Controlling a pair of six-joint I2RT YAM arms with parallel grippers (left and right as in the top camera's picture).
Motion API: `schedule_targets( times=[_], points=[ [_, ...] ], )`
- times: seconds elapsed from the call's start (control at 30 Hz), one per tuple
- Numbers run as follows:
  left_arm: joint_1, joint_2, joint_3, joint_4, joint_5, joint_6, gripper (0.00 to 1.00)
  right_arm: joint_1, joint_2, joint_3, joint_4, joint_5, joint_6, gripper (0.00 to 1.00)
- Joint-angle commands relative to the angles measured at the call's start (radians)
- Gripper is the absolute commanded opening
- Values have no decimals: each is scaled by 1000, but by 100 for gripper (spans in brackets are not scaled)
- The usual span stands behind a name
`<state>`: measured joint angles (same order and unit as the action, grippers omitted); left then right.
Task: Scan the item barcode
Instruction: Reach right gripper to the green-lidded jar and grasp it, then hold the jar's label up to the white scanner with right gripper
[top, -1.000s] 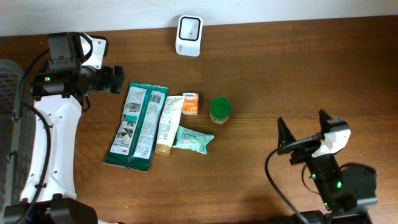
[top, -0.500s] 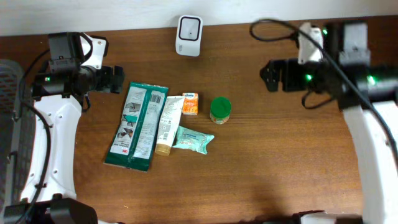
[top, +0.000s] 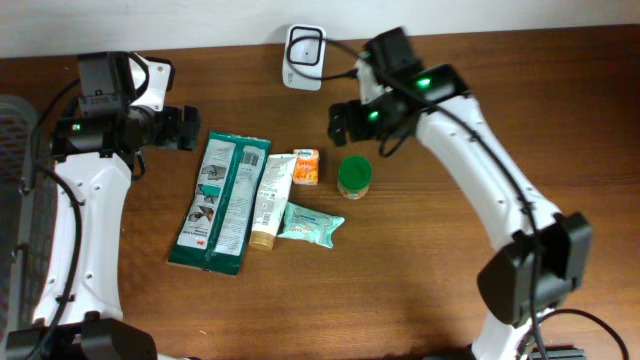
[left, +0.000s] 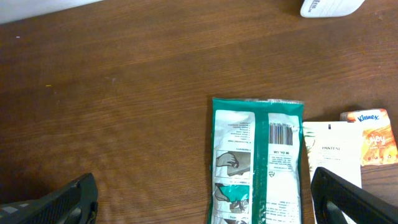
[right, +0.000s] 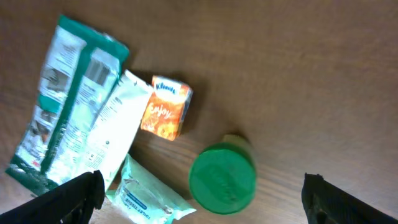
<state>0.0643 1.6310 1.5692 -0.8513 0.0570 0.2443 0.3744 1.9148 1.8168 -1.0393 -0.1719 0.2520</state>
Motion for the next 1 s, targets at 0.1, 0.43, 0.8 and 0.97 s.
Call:
schedule_targets(
  times=[0.1,0.43,0.8,0.97],
  points=[
    [2,-3,4,2,18,16,99,39,138,19,-106,76,128,96],
    [2,-3,4,2,18,16,99,51,235,-21,-103,69,184,84],
    [2,-3,4,2,18,16,99,51,235,-66,-80,72,183,80],
    [2,-3,4,2,18,15,99,48,235,-66,-72,80,165,66]
  ],
)
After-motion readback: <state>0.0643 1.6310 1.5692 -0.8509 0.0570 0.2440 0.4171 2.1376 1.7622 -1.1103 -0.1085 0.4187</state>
